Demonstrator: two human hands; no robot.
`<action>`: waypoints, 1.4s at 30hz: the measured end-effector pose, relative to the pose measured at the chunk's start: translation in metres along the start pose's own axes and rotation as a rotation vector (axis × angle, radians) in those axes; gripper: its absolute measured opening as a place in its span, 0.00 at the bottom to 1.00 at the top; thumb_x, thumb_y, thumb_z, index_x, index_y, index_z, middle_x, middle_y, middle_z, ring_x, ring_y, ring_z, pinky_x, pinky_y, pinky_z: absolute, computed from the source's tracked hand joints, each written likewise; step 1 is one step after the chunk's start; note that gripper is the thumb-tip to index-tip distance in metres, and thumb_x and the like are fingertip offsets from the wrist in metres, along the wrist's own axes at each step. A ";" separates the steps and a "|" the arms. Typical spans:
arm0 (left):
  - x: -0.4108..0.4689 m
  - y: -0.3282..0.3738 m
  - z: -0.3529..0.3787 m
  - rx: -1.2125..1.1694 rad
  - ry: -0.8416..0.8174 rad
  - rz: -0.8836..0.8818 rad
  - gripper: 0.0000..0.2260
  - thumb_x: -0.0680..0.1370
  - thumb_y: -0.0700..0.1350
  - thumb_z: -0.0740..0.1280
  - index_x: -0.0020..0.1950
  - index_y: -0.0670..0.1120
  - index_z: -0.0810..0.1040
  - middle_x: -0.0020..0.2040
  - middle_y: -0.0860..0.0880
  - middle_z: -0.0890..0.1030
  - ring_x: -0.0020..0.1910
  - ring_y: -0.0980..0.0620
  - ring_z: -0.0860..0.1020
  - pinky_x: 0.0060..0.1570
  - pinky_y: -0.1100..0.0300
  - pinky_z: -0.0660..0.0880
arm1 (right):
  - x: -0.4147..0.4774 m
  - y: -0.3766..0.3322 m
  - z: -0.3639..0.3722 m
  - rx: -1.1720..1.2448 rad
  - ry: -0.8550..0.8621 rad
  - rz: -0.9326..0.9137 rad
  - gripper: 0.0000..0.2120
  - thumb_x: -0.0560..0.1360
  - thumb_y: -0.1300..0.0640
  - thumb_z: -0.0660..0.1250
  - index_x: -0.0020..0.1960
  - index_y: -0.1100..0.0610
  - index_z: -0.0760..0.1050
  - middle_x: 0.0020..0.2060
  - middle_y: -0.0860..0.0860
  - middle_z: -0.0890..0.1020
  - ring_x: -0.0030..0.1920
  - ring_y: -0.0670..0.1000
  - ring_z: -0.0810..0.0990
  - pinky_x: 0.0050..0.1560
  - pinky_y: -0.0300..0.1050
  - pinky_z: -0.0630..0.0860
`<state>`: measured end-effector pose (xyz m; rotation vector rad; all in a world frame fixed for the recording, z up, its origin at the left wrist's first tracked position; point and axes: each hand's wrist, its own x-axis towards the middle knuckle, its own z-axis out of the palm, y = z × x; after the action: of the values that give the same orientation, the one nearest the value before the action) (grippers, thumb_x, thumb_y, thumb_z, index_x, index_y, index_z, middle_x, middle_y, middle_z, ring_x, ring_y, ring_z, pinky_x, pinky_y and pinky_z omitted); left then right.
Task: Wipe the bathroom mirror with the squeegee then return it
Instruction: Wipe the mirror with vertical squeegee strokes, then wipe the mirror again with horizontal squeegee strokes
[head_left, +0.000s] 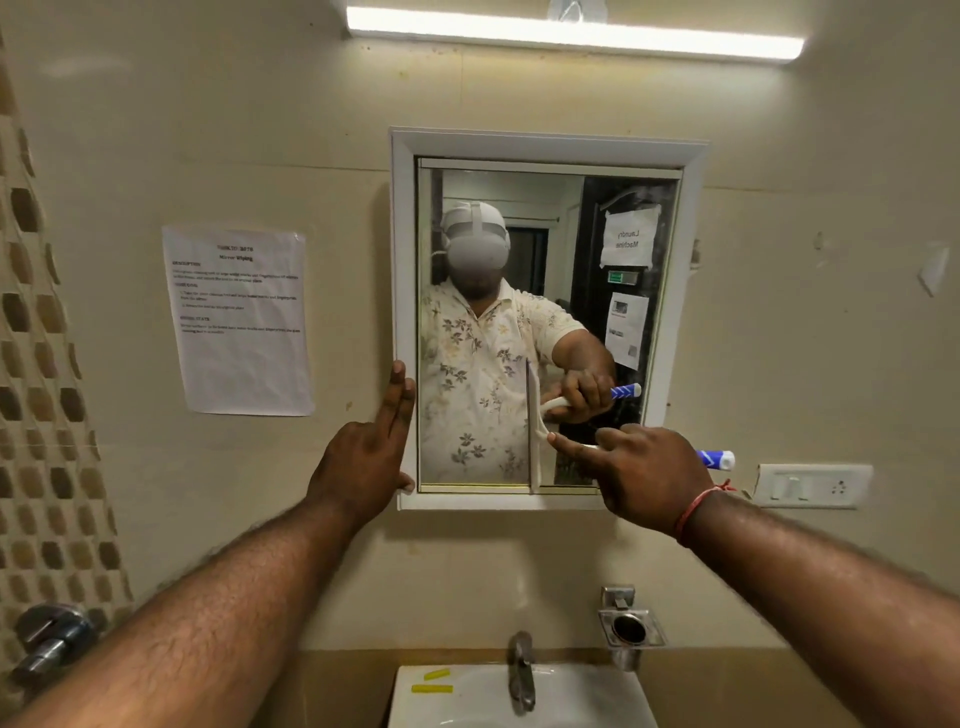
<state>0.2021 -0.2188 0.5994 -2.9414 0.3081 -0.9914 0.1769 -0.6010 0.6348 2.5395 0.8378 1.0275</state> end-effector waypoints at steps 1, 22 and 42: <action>0.000 0.001 0.000 -0.002 0.001 -0.001 0.73 0.66 0.53 0.91 0.91 0.43 0.39 0.91 0.47 0.31 0.35 0.44 0.73 0.36 0.52 0.79 | -0.006 0.008 -0.001 -0.005 -0.006 0.011 0.36 0.74 0.55 0.74 0.80 0.41 0.71 0.35 0.49 0.78 0.30 0.52 0.74 0.27 0.47 0.74; -0.002 0.005 0.003 0.029 -0.035 -0.026 0.73 0.57 0.51 0.95 0.91 0.38 0.54 0.93 0.43 0.39 0.27 0.42 0.69 0.29 0.55 0.66 | -0.083 0.086 -0.002 -0.038 -0.053 0.201 0.36 0.75 0.55 0.75 0.80 0.38 0.70 0.34 0.48 0.76 0.29 0.53 0.73 0.27 0.45 0.64; -0.010 0.004 -0.026 0.102 -0.038 0.047 0.68 0.61 0.54 0.93 0.91 0.38 0.56 0.92 0.37 0.42 0.42 0.38 0.80 0.47 0.45 0.82 | -0.070 0.053 -0.033 0.063 0.082 0.389 0.29 0.85 0.50 0.65 0.83 0.34 0.62 0.36 0.47 0.77 0.31 0.50 0.74 0.30 0.44 0.73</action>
<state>0.1779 -0.2201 0.6133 -2.8441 0.3143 -0.9163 0.1350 -0.6842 0.6439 2.7981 0.4038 1.2398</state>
